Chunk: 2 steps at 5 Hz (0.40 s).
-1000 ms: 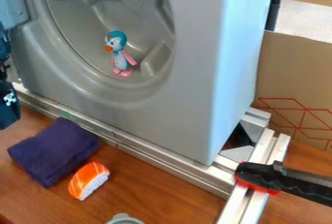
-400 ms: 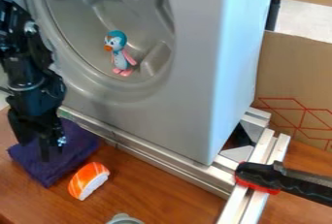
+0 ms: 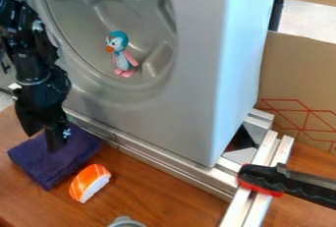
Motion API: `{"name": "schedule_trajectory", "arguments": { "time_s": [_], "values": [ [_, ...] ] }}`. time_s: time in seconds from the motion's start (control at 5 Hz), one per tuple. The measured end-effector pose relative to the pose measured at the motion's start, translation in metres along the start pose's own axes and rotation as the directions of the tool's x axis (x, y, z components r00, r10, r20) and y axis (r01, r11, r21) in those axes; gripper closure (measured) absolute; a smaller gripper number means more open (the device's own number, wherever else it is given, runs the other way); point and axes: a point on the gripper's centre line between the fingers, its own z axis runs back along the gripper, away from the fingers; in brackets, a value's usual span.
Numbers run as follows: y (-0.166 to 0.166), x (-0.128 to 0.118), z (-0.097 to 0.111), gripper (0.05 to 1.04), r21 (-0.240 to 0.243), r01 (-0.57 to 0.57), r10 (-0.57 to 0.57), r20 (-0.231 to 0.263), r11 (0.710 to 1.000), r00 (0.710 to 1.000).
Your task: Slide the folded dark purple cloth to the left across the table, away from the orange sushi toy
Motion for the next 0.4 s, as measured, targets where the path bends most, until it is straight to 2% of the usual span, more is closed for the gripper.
{"name": "schedule_trajectory", "arguments": {
  "time_s": [0.2, 0.4],
  "values": [
    [0.012, 0.01, -0.008, 0.083, -0.011, -0.022, 0.022, -0.001, 1.0, 1.0],
    [0.011, 0.014, -0.024, 0.083, -0.044, -0.018, 0.016, -0.039, 0.999, 0.999]
  ]
}}
